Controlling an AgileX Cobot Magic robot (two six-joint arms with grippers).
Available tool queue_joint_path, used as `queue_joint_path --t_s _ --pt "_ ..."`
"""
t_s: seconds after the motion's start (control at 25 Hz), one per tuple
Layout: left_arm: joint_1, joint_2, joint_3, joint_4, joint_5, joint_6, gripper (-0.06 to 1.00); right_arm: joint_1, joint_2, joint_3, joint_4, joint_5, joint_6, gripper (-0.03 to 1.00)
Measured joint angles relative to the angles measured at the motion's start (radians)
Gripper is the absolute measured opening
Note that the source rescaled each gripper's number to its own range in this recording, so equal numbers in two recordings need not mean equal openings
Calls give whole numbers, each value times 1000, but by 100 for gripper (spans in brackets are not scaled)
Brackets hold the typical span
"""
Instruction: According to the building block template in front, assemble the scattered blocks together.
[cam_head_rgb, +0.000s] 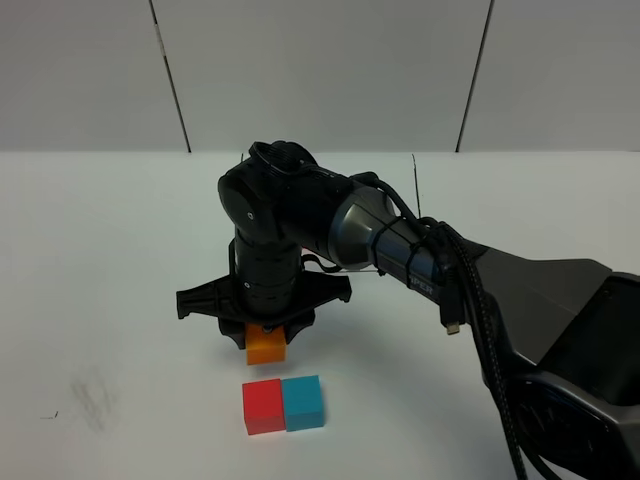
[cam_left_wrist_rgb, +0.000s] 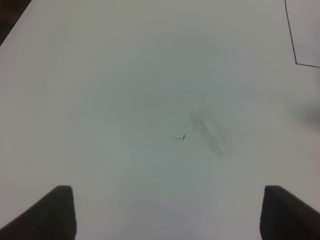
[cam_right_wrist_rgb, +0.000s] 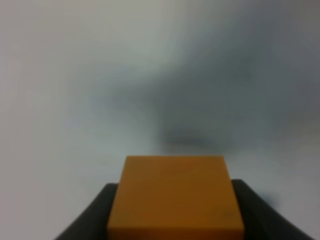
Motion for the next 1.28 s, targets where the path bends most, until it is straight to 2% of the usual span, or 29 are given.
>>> queue_joint_path --t_s 0.44,0.76,1.28 --pt "0 0 0 0 0 0 100 0 20 -5 -15 -2 40 2" --pt "0 0 0 0 0 0 100 12 58 -5 -3 -55 54 2" --pt "0 0 0 5 0 0 100 14 76 -5 -21 -25 106 2"
